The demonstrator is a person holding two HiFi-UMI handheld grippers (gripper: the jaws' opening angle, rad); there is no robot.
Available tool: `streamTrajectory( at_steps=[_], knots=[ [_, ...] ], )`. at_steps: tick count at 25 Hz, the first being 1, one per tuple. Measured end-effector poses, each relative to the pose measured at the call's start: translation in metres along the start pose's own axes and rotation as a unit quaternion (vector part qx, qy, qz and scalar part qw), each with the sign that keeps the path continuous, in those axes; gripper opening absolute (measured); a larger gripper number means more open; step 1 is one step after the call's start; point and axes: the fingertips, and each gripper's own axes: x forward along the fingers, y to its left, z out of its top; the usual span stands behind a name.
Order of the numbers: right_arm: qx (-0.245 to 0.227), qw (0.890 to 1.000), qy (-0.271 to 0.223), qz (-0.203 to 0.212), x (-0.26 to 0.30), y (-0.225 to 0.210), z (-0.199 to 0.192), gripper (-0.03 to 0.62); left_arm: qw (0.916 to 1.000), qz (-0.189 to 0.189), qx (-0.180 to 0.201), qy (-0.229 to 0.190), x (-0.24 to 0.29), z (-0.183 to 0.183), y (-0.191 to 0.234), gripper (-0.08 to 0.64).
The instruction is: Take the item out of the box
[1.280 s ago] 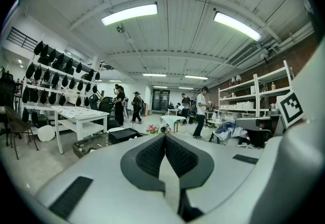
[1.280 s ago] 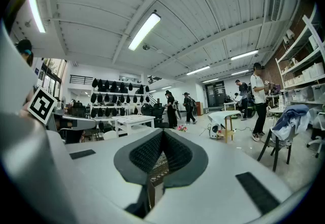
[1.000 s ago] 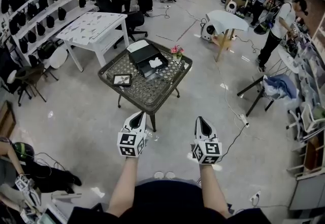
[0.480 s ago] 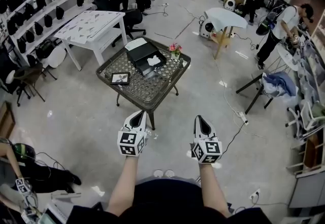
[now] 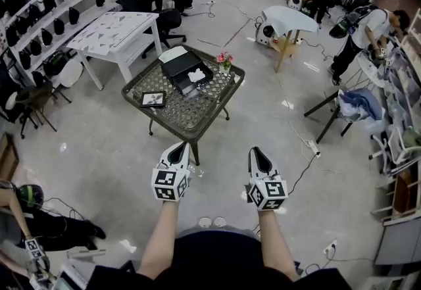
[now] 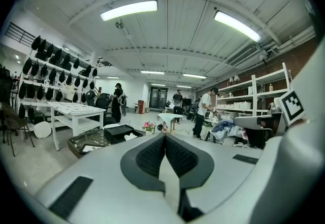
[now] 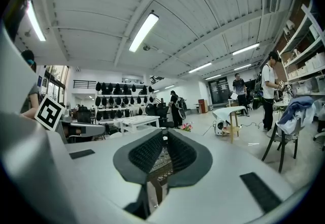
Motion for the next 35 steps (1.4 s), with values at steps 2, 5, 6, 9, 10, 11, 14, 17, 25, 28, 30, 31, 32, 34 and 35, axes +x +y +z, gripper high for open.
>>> streamTrajectory(
  at_steps=[2, 5, 6, 9, 10, 11, 14, 17, 25, 28, 30, 31, 32, 34, 35],
  knots=[
    [0.001, 1.0, -0.003, 0.005, 0.0, 0.002, 0.002, 0.024, 1.0, -0.001, -0.001, 0.0, 0.0, -0.001, 0.0, 0.02],
    [0.008, 1.0, -0.007, 0.013, 0.0, 0.006, 0.003, 0.083, 1.0, -0.003, -0.002, 0.0, 0.001, -0.001, 0.001, 0.02],
    [0.01, 1.0, -0.008, 0.016, 0.0, 0.006, 0.004, 0.099, 1.0, -0.003, -0.003, 0.0, 0.0, -0.001, 0.001, 0.02],
    [0.019, 1.0, -0.01, 0.021, 0.0, 0.007, 0.005, 0.153, 1.0, -0.003, -0.005, 0.0, -0.002, -0.001, 0.0, 0.02],
    [0.021, 1.0, -0.011, 0.021, 0.0, 0.007, 0.005, 0.163, 1.0, -0.002, -0.005, -0.001, -0.002, -0.001, 0.001, 0.02],
    [0.022, 0.999, -0.01, 0.021, 0.001, 0.008, 0.005, 0.172, 1.0, -0.002, -0.005, -0.001, -0.002, 0.0, 0.003, 0.02],
    [0.023, 0.999, -0.01, 0.02, 0.004, 0.011, 0.006, 0.183, 1.0, -0.001, -0.006, -0.002, -0.003, 0.001, 0.007, 0.02],
    [0.024, 0.999, -0.011, 0.018, 0.007, 0.014, 0.007, 0.186, 1.0, -0.003, -0.005, -0.004, -0.003, 0.003, 0.012, 0.02],
    [0.021, 1.0, -0.023, 0.005, 0.002, 0.026, 0.006, 0.186, 0.9998, -0.017, 0.004, -0.007, -0.006, 0.001, 0.019, 0.02],
    [0.02, 0.999, -0.03, 0.003, 0.004, 0.027, 0.009, 0.186, 0.9998, -0.019, 0.004, -0.007, -0.006, -0.001, 0.023, 0.02],
    [0.022, 0.999, -0.032, -0.002, 0.006, 0.025, 0.012, 0.186, 0.9998, -0.019, 0.002, -0.007, -0.003, -0.001, 0.026, 0.02],
    [0.023, 0.999, -0.033, -0.003, 0.007, 0.024, 0.013, 0.186, 0.9998, -0.019, 0.0, -0.008, -0.002, -0.001, 0.028, 0.02],
    [0.024, 0.999, -0.034, -0.003, 0.01, 0.023, 0.014, 0.186, 0.9998, -0.019, -0.001, -0.009, 0.0, 0.0, 0.029, 0.02],
    [0.023, 0.999, -0.034, -0.003, 0.018, 0.02, 0.016, 0.186, 0.9998, -0.019, -0.003, -0.01, 0.009, 0.001, 0.033, 0.02],
    [0.023, 0.999, -0.034, -0.002, 0.023, 0.018, 0.016, 0.186, 0.9997, -0.02, -0.003, -0.01, 0.014, 0.001, 0.034, 0.02]
  ],
)
